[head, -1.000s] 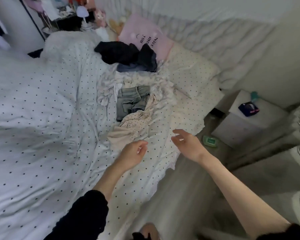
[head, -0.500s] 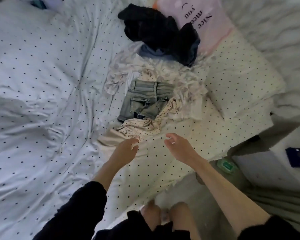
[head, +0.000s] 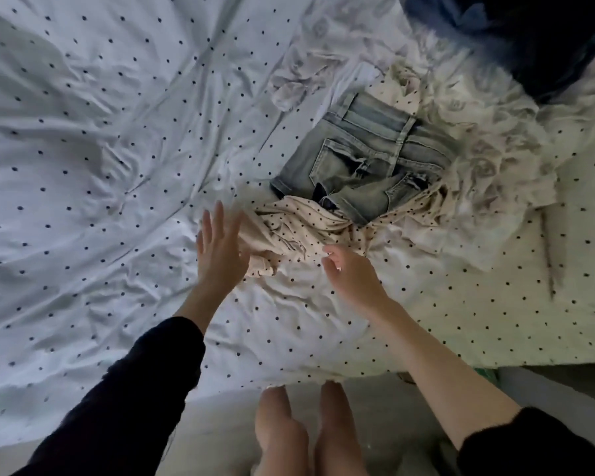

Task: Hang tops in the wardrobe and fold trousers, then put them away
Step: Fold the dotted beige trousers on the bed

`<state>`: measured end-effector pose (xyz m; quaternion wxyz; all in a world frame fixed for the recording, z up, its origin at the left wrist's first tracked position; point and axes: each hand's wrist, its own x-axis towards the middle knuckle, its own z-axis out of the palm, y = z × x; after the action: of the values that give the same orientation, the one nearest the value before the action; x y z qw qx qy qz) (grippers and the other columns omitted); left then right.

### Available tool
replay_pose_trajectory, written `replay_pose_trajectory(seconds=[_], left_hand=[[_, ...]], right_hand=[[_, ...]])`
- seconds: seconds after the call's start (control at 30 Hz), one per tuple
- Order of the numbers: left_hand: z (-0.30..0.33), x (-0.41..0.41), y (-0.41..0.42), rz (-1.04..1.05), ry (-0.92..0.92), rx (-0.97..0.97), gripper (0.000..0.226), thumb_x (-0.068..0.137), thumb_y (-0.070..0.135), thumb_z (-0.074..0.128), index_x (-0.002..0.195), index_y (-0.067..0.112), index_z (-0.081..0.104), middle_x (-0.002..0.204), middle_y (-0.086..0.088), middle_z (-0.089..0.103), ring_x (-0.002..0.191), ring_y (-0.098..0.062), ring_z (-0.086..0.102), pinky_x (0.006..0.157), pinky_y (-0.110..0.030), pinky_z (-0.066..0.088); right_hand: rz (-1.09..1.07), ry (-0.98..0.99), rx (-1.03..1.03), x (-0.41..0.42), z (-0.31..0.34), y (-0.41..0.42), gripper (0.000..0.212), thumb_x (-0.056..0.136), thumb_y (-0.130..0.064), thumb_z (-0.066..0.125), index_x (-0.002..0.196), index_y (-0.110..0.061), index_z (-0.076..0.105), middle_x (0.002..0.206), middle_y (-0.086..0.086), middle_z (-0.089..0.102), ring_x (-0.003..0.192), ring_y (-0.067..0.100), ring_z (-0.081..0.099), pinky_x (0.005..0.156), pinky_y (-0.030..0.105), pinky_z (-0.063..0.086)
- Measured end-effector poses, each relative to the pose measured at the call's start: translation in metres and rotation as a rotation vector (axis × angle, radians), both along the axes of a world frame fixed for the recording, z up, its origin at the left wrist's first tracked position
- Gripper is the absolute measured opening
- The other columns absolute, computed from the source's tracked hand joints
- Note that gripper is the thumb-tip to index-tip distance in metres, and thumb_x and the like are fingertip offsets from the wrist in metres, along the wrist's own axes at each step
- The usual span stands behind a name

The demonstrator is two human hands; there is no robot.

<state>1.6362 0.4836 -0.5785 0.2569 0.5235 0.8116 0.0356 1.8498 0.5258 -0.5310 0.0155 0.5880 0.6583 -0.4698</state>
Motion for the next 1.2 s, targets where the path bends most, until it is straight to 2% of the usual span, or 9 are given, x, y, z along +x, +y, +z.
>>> replay_pose_trajectory(seconds=[0.1,0.2,0.27,0.4,0.57,0.67,0.8,1.0,1.2], left_hand=[[-0.016,-0.012,0.009,0.229,-0.098,-0.087,0.089,0.084,0.020,0.066,0.151,0.024,0.008,0.158,-0.011,-0.002,0.144,-0.034,0.006,0.112,-0.052,0.017],[-0.015,-0.019,0.007,0.547,-0.231,-0.017,0.072,0.078,0.003,0.067,0.143,0.009,0.033,0.133,-0.024,0.048,0.120,-0.039,0.047,0.094,-0.040,0.040],[-0.008,-0.014,-0.001,0.506,-0.182,0.080,0.049,0.077,-0.002,0.063,0.125,0.005,0.056,0.110,-0.021,0.065,0.104,-0.038,0.057,0.081,-0.034,0.043],[0.025,-0.007,-0.023,0.328,-0.136,0.291,0.040,0.076,-0.009,0.058,0.111,0.008,0.067,0.094,-0.017,0.067,0.088,-0.036,0.059,0.075,-0.032,0.043],[0.074,-0.007,-0.051,-0.134,-0.100,0.444,0.027,0.066,-0.007,0.060,0.082,0.009,0.075,0.081,-0.006,0.071,0.071,-0.031,0.061,0.064,-0.035,0.045],[0.089,-0.007,-0.064,-0.146,-0.093,0.467,0.025,0.064,-0.004,0.062,0.077,0.010,0.076,0.080,-0.003,0.072,0.076,-0.029,0.065,0.068,-0.031,0.042],[0.103,-0.017,-0.079,-0.059,-0.125,0.470,0.032,0.059,-0.011,0.062,0.080,0.008,0.076,0.081,-0.009,0.072,0.074,-0.031,0.064,0.068,-0.038,0.050],[0.140,-0.023,-0.076,0.000,-0.170,0.482,0.039,0.061,-0.016,0.054,0.087,0.005,0.073,0.088,-0.010,0.072,0.080,-0.034,0.061,0.072,-0.038,0.048],[0.202,-0.021,-0.042,0.049,-0.134,0.571,0.048,0.066,-0.018,0.056,0.105,0.005,0.071,0.092,-0.014,0.070,0.089,-0.034,0.059,0.077,-0.037,0.047]], right_hand=[[0.020,0.040,-0.062,-0.002,-0.010,0.003,0.035,0.099,-0.021,0.043,0.131,-0.010,0.050,0.128,0.007,0.059,0.115,0.019,0.056,0.091,0.024,0.042],[0.067,0.052,-0.050,-0.006,-0.010,0.006,0.033,0.098,-0.019,0.045,0.128,-0.010,0.053,0.124,0.007,0.061,0.112,0.018,0.058,0.087,0.019,0.041],[0.095,0.064,0.028,-0.009,-0.004,0.009,0.031,0.098,-0.015,0.045,0.125,-0.006,0.056,0.119,0.009,0.064,0.109,0.019,0.060,0.088,0.020,0.044],[0.197,0.110,0.210,-0.032,0.015,0.024,0.036,0.095,-0.012,0.049,0.131,-0.005,0.051,0.124,0.011,0.061,0.117,0.023,0.056,0.098,0.030,0.043],[0.761,0.006,0.371,-0.077,0.031,0.032,0.078,0.087,-0.031,0.063,0.149,-0.029,0.017,0.156,0.001,0.018,0.142,0.026,0.017,0.109,0.055,0.021],[0.936,-0.082,0.389,-0.087,0.027,0.026,0.061,0.084,-0.044,0.060,0.140,-0.033,0.040,0.154,-0.004,0.026,0.144,0.020,0.012,0.113,0.054,0.010],[0.867,-0.153,0.273,-0.076,0.024,0.013,0.037,0.084,-0.038,0.062,0.119,-0.025,0.060,0.143,-0.005,0.042,0.138,0.018,0.027,0.113,0.053,0.013],[0.650,0.117,0.156,-0.064,0.058,-0.021,0.087,0.075,-0.049,0.071,0.147,-0.030,0.024,0.150,-0.003,0.031,0.138,0.019,0.029,0.112,0.056,0.020],[0.355,0.438,0.193,-0.053,0.125,-0.023,0.040,0.088,-0.037,0.061,0.119,-0.011,0.059,0.130,-0.003,0.046,0.119,0.013,0.046,0.098,0.044,0.043]])
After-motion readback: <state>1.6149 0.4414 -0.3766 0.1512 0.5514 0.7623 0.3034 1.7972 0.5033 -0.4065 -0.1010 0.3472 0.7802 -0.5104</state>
